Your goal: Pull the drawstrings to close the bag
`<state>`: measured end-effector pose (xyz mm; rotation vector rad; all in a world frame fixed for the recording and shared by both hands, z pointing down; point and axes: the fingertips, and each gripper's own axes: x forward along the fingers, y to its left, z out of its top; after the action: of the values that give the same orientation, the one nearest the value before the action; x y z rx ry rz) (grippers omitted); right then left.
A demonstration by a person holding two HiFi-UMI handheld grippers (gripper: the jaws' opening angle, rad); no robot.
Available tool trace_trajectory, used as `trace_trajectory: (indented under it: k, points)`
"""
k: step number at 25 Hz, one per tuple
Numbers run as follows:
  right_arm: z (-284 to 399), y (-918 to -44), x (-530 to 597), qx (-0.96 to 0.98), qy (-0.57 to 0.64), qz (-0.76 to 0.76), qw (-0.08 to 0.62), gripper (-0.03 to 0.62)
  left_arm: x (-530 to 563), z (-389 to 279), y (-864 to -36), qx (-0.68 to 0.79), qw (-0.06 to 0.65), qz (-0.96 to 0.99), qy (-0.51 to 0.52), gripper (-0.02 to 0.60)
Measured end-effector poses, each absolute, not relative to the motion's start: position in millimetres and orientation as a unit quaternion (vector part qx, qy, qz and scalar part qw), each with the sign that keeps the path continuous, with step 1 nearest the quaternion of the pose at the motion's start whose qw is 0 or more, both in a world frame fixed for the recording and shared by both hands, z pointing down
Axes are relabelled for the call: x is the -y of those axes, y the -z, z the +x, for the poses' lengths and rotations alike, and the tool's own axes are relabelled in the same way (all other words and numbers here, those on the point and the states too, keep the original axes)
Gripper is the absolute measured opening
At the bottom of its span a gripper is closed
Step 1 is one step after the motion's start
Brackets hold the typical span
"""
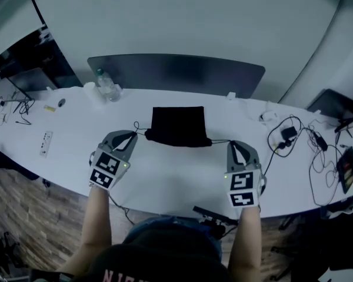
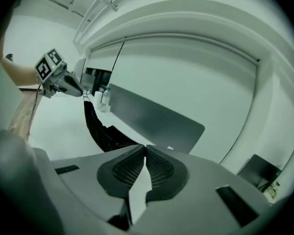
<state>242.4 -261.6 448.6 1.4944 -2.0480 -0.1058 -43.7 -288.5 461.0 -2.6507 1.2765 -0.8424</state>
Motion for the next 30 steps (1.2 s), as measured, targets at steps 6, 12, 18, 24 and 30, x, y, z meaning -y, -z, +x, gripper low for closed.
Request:
trace_trajectory:
  k: [6, 12, 18, 24, 30]
  points:
    - [245.7, -388.3, 290.1, 0.735, 0.09, 0.636, 0.217, 0.006, 319.0, -49.4, -405.0, -0.477, 0.107, -0.847, 0.206, 0.017]
    - [257.1, -359.8, 307.6, 0.716, 0.101, 0.66, 0.203, 0.006, 338.7, -52.7, -375.5, -0.483, 0.137, -0.842, 0.197, 0.017]
    - [267.3, -341.3, 317.9, 0.706, 0.111, 0.672, 0.196, 0.006, 353.6, -65.8, -352.8, -0.501, 0.146, -0.834, 0.18, 0.017]
    - [278.8, -319.9, 326.2, 0.695, 0.123, 0.684, 0.184, 0.006, 365.9, -76.6, -325.9, -0.523, 0.161, -0.82, 0.165, 0.015]
    - [285.1, -300.5, 331.4, 0.686, 0.138, 0.692, 0.174, 0.006, 373.2, -89.0, -302.9, -0.543, 0.173, -0.808, 0.152, 0.015]
